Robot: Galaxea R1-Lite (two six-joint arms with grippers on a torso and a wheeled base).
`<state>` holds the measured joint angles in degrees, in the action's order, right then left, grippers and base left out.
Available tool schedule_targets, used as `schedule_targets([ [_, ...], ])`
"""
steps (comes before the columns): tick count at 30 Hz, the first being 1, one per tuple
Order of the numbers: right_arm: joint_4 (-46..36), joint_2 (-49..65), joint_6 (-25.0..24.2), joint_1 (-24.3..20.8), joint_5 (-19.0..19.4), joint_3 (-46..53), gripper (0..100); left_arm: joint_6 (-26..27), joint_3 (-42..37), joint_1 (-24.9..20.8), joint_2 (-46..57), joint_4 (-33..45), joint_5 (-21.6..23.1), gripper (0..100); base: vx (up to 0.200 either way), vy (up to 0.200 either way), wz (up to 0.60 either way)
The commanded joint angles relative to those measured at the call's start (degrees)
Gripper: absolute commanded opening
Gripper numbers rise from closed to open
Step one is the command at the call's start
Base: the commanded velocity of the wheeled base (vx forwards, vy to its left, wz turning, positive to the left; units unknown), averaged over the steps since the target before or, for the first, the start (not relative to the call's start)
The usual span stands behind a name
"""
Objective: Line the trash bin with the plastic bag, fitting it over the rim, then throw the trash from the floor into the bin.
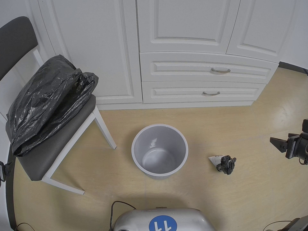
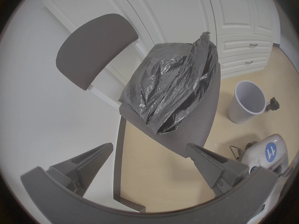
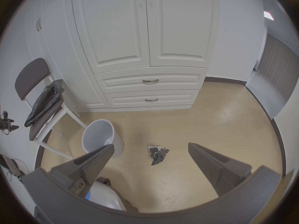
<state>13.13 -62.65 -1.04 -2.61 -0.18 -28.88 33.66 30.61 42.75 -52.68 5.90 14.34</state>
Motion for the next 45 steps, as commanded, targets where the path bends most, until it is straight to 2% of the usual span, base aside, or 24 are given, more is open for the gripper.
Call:
schedule_targets([
  [1, 0.0, -0.4, 0.1, 0.0, 0.0, 0.1, 100, 0.9, -1.6, 1.5, -4.0, -2.4, 0.2, 100, 0.0, 0.0, 0.0],
  [8, 0.0, -1.0, 0.1, 0.0, 0.0, 0.1, 100, 0.4, -4.4, 2.3, -9.6, -12.1, 0.0, 100, 0.0, 0.0, 0.0],
  [21, 0.1, -1.0, 0.0, 0.0, 0.0, 0.0, 100, 0.4, -4.7, 2.3, -12.0, -12.8, 0.3, 100, 0.0, 0.0, 0.0],
  [36, 0.1, -1.0, 0.1, -0.1, 0.1, 0.1, 100, -0.8, -5.5, 2.0, -18.0, -19.8, 0.1, 100, 0.0, 0.0, 0.0],
  [45, 0.1, -0.9, 0.2, -0.1, 0.1, 0.1, 100, -4.2, -6.2, 1.8, -22.2, -26.2, 0.2, 100, 0.0, 0.0, 0.0],
])
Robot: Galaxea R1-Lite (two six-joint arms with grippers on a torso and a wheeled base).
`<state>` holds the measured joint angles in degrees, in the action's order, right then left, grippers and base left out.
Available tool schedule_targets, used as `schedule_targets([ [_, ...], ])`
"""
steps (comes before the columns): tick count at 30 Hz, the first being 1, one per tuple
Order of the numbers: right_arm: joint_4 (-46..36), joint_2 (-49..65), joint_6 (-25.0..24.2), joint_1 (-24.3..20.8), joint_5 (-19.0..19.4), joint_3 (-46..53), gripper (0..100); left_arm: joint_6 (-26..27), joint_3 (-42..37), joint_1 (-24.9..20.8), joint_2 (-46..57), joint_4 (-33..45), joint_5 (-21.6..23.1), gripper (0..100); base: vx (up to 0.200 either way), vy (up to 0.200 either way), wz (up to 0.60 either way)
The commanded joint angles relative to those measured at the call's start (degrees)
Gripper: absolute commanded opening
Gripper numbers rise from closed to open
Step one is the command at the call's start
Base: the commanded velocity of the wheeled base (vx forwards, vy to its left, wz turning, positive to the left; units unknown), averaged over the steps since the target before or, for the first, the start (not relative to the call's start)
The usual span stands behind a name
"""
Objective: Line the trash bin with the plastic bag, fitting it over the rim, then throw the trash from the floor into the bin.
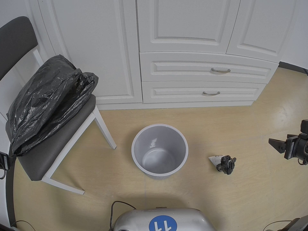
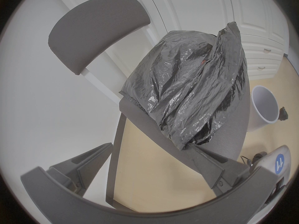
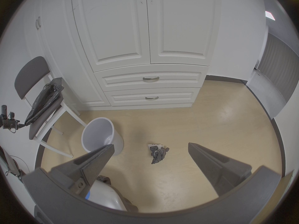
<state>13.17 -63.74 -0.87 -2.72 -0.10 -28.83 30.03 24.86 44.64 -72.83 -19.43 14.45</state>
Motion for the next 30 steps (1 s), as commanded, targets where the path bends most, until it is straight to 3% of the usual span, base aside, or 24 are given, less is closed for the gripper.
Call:
schedule_targets([
  [1, 0.0, 0.2, 0.0, 0.0, 0.0, 0.0, 100, -0.8, -0.6, -0.1, -2.3, -1.5, 0.1, 100, 0.0, 0.0, 0.0],
  [6, 0.0, 0.3, 0.0, 0.0, 0.0, 0.0, 100, -1.3, -1.1, -1.3, -4.3, -5.0, 0.1, 100, 0.0, 0.0, 0.0],
  [11, 0.0, 0.4, 0.0, -0.1, 0.0, 0.0, 100, -10.3, -3.7, -4.9, -8.6, -19.9, 0.1, 100, 0.0, 0.0, 0.0],
  [17, 0.0, 0.5, 0.3, -0.1, 0.1, 0.1, 100, -14.6, -5.1, -5.0, -12.0, -32.3, 0.0, 100, 0.0, 0.0, 0.0],
  [30, 0.0, 0.8, 0.8, -0.1, 0.1, 0.5, 100, -14.5, -8.4, -6.5, -12.9, -33.5, 0.4, 100, 0.0, 0.0, 0.0],
])
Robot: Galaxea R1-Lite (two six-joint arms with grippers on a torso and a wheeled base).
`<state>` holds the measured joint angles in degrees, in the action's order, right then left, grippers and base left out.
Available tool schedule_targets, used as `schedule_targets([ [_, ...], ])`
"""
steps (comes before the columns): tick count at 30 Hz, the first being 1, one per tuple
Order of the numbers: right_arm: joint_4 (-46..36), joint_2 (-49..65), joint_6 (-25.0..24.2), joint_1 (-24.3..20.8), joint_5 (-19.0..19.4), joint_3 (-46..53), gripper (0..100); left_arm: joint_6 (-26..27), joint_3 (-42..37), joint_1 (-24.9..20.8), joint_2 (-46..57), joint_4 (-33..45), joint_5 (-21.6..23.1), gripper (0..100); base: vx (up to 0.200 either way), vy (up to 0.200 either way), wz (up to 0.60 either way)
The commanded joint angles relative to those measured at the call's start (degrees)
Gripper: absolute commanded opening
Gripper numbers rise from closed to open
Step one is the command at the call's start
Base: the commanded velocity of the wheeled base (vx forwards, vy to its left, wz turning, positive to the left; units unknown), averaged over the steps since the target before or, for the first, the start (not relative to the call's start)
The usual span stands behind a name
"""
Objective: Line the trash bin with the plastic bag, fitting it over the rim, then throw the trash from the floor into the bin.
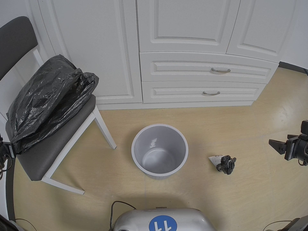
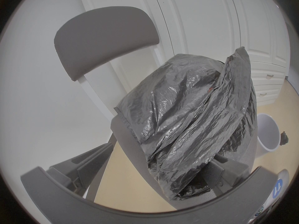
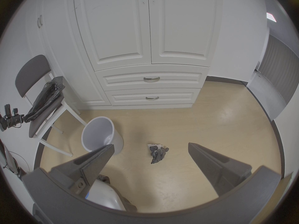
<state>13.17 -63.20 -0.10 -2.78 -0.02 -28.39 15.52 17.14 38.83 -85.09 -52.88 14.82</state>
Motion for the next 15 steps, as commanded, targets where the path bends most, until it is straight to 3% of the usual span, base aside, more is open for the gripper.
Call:
schedule_targets([
  [1, 0.0, 0.4, 0.0, 0.0, 0.0, 0.1, 100, 0.0, -0.7, -0.7, -0.6, 0.0, 0.0, 100, 0.0, 0.0, 0.0],
  [15, 0.1, 0.4, 0.1, -0.8, 0.0, 0.4, 100, -0.5, 0.6, 0.3, -2.5, 0.0, 0.2, 100, 0.0, 0.0, 0.0],
])
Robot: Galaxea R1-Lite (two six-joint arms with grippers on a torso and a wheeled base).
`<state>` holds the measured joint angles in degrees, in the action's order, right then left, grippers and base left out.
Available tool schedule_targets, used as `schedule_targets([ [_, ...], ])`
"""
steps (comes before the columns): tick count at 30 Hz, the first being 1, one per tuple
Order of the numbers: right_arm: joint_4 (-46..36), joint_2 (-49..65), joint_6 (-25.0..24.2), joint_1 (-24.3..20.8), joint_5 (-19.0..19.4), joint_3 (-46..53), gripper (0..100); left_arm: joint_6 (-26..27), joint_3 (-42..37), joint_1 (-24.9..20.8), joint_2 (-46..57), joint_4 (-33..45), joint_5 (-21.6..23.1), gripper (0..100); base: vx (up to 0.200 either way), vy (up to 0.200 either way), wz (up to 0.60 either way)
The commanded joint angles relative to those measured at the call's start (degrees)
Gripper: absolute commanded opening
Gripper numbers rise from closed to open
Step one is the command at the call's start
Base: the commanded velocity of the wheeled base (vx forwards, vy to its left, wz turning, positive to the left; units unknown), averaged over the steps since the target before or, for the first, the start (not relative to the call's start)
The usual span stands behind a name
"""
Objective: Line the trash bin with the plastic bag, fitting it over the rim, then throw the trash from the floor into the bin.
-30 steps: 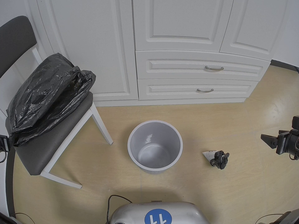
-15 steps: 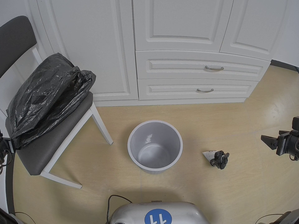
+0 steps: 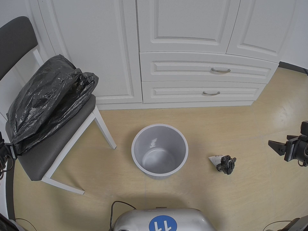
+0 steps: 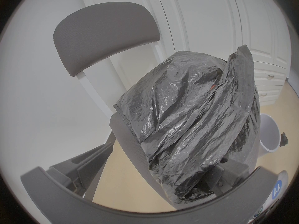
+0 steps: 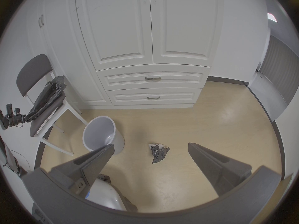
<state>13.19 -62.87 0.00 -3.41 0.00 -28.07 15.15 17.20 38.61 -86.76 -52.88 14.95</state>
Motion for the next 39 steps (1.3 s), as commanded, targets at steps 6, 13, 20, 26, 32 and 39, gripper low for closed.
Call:
schedule_targets([
  [6, 0.1, 0.1, 0.0, -0.2, 0.0, 0.1, 100, -0.2, 0.6, 0.9, -1.3, -0.1, 2.5, 100, 0.0, 0.0, 0.0],
  [13, 0.1, 0.0, 0.8, -0.2, 0.0, 0.1, 100, -0.2, 0.8, 0.9, -2.2, -0.2, 3.6, 100, 0.0, 0.0, 0.0],
  [20, 0.1, -0.2, 1.1, -0.2, -0.1, 0.1, 100, 0.0, 0.4, 0.9, -2.3, -0.2, 3.7, 0, 0.0, 0.0, 0.0],
  [26, 0.1, 0.4, 1.2, -0.2, -0.1, 0.2, 100, 0.1, 0.6, 0.9, -1.3, -0.3, 3.5, 0, 0.0, 0.0, 0.0],
  [32, 0.1, 0.5, 1.8, -0.2, -0.1, 0.7, 100, 0.3, 0.3, 0.7, -1.0, -0.5, 3.5, 0, 0.0, 0.0, 0.0],
  [39, 0.2, 2.5, 3.7, -2.6, -0.2, 1.7, 100, 0.0, -2.4, 0.0, 1.2, -8.6, 3.7, 0, 0.0, 0.0, 0.0],
])
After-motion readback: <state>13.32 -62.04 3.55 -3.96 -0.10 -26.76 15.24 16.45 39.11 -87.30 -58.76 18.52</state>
